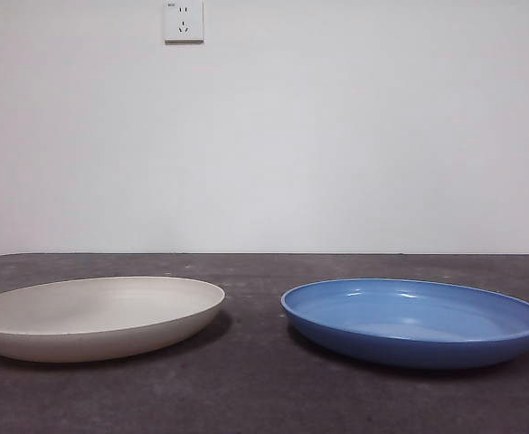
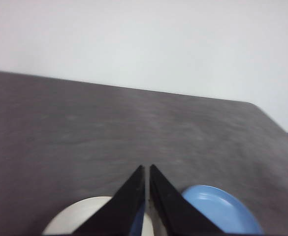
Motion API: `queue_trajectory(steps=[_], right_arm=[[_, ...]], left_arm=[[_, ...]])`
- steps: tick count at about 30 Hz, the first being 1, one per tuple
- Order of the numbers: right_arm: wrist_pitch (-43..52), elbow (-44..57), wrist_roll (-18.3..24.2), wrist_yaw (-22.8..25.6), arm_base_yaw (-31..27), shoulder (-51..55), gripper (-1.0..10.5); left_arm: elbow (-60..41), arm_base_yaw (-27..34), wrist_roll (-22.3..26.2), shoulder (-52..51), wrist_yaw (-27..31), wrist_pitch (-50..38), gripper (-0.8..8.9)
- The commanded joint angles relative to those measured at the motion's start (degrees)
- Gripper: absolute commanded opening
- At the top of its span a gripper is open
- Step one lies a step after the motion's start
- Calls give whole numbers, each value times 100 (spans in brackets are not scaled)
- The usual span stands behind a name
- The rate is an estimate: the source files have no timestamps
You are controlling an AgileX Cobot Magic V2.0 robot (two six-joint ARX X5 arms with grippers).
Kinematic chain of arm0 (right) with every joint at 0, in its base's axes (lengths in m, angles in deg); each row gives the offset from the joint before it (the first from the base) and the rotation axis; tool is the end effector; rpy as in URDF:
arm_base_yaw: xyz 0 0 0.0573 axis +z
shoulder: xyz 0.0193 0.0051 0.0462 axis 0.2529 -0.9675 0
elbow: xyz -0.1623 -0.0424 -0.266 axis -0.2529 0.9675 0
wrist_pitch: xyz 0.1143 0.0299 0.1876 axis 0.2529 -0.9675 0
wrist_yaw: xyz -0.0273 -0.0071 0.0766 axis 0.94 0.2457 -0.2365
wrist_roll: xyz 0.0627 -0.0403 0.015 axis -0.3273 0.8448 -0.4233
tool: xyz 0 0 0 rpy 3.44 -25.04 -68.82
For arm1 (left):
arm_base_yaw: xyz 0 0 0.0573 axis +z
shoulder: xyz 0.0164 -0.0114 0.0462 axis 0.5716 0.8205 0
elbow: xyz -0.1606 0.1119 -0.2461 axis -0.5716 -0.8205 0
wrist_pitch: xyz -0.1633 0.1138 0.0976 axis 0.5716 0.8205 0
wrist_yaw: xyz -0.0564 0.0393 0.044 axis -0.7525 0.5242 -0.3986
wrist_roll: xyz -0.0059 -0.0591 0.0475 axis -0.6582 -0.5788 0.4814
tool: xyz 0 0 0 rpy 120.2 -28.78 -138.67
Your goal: Pick up the white plate, put it on the blue plate, put it on desk
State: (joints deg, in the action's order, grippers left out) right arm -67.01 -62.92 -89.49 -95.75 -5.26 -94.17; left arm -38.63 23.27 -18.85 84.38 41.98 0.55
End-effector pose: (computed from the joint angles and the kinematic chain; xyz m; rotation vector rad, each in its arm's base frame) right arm 0.0700 0.0440 0.3446 0.3733 0.4929 0.6409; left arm 0.0656 -0.0309 0.3659 -0.2752 0.2430 -0.4593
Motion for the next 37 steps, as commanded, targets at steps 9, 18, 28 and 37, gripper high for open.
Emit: queue_trajectory(steps=[9, 18, 28, 37], right_arm=[[-177, -348, 422, -313, 748, -160, 12], [-179, -345, 614, -247, 745, -164, 262], [-184, -345, 651, -98, 745, -166, 580], [-461, -348, 577, -166, 745, -162, 579]], left_arm=[[162, -1097, 299, 42, -321, 68, 30], [162, -1115, 299, 42, -321, 90, 378], [188, -1119, -291, 50, -481, 280, 648], [866, -636, -570, 968, -1405, 1537, 639]])
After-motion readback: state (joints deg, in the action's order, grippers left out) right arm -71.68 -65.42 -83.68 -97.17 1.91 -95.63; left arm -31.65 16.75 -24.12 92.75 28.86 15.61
